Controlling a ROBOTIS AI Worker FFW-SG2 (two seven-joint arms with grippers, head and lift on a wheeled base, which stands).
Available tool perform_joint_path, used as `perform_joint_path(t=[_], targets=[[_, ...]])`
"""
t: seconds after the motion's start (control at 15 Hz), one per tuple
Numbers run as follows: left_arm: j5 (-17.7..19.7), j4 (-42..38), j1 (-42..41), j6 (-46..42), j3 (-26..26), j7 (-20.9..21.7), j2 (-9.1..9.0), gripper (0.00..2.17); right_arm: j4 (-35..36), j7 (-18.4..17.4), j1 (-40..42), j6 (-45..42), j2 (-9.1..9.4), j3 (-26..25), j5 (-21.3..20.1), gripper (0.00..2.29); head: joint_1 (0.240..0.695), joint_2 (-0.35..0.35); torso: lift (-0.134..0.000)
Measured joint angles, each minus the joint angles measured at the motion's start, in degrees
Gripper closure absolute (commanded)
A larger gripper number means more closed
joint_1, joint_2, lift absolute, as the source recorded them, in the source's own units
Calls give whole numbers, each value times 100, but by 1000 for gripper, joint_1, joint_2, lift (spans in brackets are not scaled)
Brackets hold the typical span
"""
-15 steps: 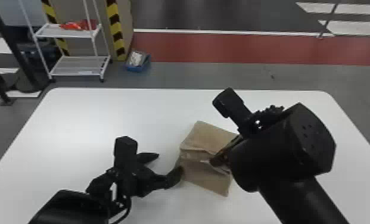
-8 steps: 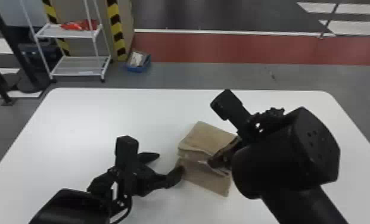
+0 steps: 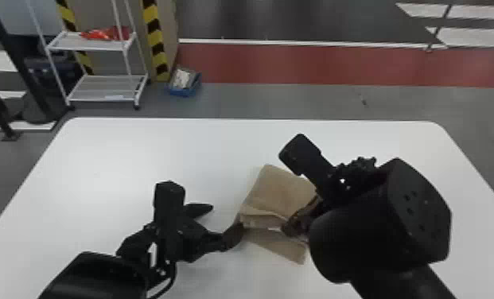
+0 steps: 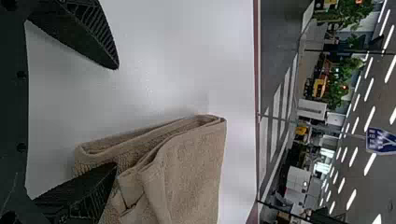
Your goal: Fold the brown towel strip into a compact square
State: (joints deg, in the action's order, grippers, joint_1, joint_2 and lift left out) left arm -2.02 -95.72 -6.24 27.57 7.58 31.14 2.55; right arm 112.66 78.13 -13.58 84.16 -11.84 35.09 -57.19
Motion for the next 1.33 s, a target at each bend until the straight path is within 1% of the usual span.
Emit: perform_joint_path(t=[0.4,1.0,1.07,1.13,1.2,1.27,1.33], targets=[[0,-21,-5,26,25,6,-1,66,61,0,56,-1,9,172,-20,1352,695,-25,-124],[0,-32,-9,21,25,-42,-4,70,204,0,102,0,44,283,-31,1352,695,-7,-124],[0,-28,-5,19,25,-48,-3,70,195,0,113,0,40,300,-38,1308,695,-7,-124],[0,-22,-2,17,25,-53,-3,70,189,0,117,0,37,313,-43,1001,695,-6,-124],[0,-17,-1,17,25,-54,-5,70,186,0,118,0,35,321,-45,562,695,-6,-124],[0,-11,0,16,25,-55,-7,70,185,0,122,4,32,329,-46,370,695,-6,-124],[0,-10,2,16,25,-55,-8,70,185,0,129,12,28,335,-46,353,695,-6,-124]])
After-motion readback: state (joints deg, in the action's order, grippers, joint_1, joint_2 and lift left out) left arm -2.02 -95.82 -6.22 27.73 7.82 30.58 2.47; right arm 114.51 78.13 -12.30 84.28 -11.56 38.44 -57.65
